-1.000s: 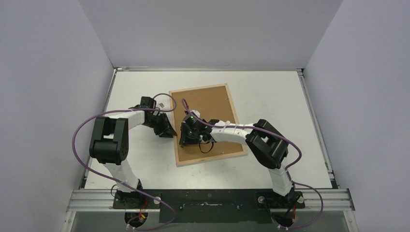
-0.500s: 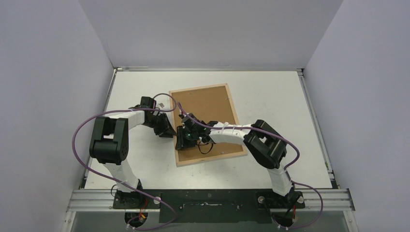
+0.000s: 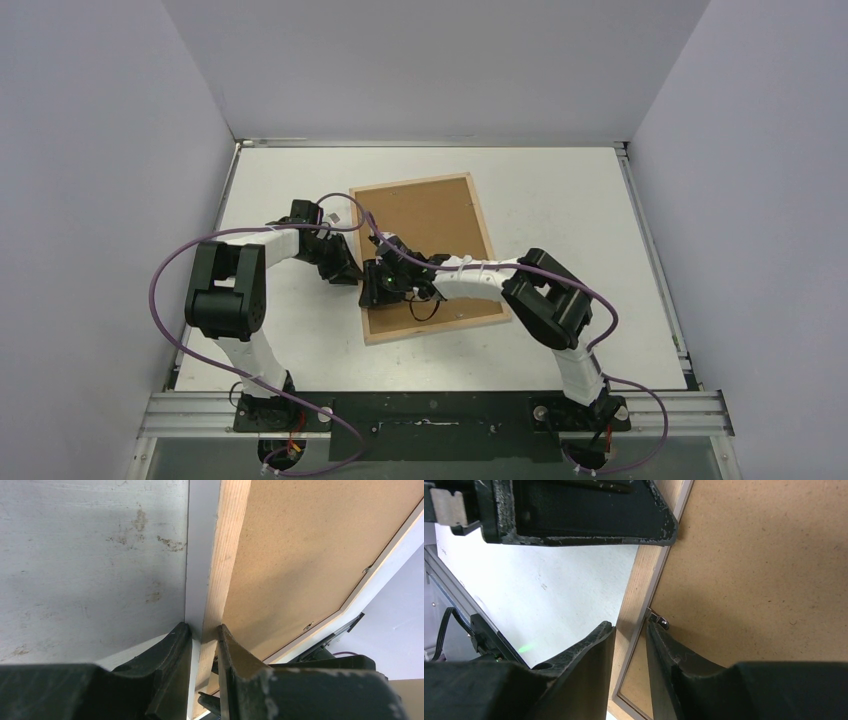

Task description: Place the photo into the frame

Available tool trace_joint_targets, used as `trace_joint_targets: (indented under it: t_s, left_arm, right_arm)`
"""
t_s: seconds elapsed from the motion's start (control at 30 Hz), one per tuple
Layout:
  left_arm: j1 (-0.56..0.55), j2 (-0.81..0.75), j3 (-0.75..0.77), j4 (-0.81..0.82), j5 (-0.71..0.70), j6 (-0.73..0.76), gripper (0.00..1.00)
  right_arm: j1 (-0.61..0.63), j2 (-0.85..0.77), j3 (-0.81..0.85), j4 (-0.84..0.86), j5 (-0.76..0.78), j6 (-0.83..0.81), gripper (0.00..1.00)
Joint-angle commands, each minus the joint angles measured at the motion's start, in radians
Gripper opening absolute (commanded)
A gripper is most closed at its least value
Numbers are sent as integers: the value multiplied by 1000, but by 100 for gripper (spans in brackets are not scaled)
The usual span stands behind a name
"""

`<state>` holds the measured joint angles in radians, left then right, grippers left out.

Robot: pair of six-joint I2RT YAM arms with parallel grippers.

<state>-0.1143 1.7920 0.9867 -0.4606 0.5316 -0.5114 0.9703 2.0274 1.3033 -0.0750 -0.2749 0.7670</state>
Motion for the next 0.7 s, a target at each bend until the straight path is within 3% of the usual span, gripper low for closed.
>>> trace_joint_targets:
  t_s: [0.0,0.23,0.53,0.67]
  left_arm:
    - [-4,-34,-10,-38,-9,21,9]
    - [-3,-37,-3,-45,-14,21,9]
    - [1,-44,33,-65,-23,21,12]
    - [0,-43,33,-66,-28,18,13]
  right_arm:
    - [5,25,-39,82,38,-25,32]
    - [10,-18,-74,140,26,-36,33]
    - [17,-195,-144,120,99,-81,37]
    - [17,-170,-106,64,134,-98,41]
